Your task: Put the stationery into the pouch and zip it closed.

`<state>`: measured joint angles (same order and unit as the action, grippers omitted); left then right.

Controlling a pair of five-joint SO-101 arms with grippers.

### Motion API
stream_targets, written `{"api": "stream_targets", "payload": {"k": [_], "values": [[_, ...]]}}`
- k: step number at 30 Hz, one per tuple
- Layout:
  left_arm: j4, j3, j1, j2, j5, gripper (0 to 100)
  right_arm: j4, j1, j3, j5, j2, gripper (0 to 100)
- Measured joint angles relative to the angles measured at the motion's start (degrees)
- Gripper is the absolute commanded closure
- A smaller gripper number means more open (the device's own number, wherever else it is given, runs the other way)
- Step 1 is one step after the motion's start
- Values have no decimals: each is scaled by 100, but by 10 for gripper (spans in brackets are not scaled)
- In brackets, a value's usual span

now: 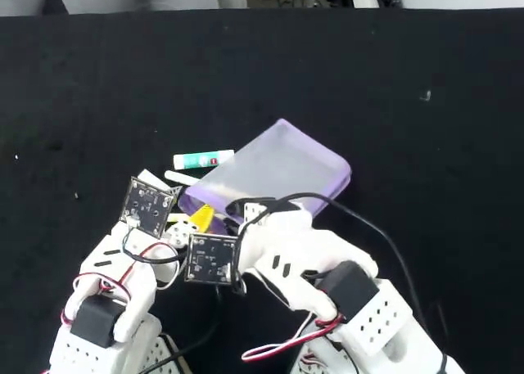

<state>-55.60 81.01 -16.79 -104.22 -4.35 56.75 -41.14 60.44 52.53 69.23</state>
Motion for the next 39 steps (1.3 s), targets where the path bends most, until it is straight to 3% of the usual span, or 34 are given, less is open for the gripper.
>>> {"api": "stream_targets", "payload": {"k": [5, 10, 18, 25, 27, 31, 39], "values": [[211, 53, 132, 0, -88, 798, 211, -114, 0, 0, 360, 987], [440, 149, 527, 0, -158, 726, 343, -229, 0, 0, 774, 987], [378, 158, 589, 0, -158, 725, 343, -264, 0, 0, 782, 987], [369, 281, -18, -9, -501, 727, 589, -721, 0, 0, 967, 987], [536, 519, -79, 0, -571, 771, 589, -765, 9, 0, 897, 987], [1108, 1029, -158, 0, -615, 970, 615, -826, 9, 0, 897, 987], [1169, 1002, 255, 0, -765, 972, 598, -853, 0, -264, 897, 982]]}}
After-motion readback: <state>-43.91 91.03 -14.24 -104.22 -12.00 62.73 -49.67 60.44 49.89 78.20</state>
